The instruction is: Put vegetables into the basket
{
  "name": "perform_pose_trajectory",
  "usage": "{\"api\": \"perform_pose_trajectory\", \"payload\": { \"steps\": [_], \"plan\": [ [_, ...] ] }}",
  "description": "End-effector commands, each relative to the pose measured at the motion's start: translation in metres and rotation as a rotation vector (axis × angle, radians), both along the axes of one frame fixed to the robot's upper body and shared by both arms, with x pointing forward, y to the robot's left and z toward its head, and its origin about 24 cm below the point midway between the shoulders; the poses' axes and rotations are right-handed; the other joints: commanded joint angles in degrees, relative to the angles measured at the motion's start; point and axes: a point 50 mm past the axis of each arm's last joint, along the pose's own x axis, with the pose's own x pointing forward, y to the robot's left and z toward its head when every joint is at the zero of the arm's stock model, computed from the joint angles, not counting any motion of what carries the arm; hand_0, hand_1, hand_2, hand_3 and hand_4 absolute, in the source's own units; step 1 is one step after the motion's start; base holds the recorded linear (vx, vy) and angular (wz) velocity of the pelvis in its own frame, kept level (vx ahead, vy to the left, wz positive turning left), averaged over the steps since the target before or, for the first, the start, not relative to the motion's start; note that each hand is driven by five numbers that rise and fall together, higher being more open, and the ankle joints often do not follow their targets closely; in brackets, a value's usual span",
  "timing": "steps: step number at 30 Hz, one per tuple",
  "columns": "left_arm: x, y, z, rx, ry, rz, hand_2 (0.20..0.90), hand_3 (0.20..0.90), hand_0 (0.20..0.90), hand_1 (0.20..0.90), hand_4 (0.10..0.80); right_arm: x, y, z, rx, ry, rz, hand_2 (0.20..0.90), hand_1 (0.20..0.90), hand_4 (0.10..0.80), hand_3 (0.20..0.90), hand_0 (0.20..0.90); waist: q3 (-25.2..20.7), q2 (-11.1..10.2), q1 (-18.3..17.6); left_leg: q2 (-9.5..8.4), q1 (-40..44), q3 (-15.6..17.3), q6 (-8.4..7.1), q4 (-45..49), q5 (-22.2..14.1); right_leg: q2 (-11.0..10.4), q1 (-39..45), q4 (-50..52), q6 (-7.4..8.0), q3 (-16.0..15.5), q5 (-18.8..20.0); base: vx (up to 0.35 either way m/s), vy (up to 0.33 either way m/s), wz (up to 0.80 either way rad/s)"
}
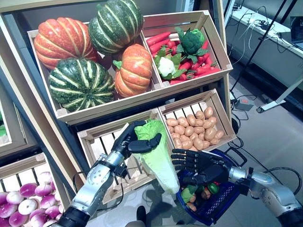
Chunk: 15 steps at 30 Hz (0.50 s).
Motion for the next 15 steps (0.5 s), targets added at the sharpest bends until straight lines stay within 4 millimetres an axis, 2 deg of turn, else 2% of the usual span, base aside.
{"api": "perform_pose_trajectory", "payload": {
  "steps": [1, 15],
  "plan": [
    [0.016, -0.016, 0.064, -0.12, -0.315, -0.094, 0.3, 0.3, 0.3, 0.3, 0.4, 0.013, 0.017, 0.032, 0.088, -0.123, 0.157, 0.9, 0.9, 0.8, 0.9, 0.9, -4.42, -0.94, 0.78, 1.58, 5.39, 1.03, -2.78, 0.1, -8.31, -2.16, -2.63, -3.48, 1.86, 1.59, 7.52, 0.0, 0.0, 0.0],
    [0.017, -0.025, 0.065, -0.158, -0.313, -0.12, 0.3, 0.3, 0.3, 0.3, 0.4, 0.019, 0.035, 0.024, 0.098, -0.085, 0.157, 0.9, 0.9, 0.8, 0.9, 0.9, -4.53, -0.67, 0.86, 1.73, 5.42, 0.69, -2.89, 0.1, -8.09, -2.2, -2.55, -3.72, 1.88, 1.85, 7.72, 0.0, 0.0, 0.0]
  ]
}}
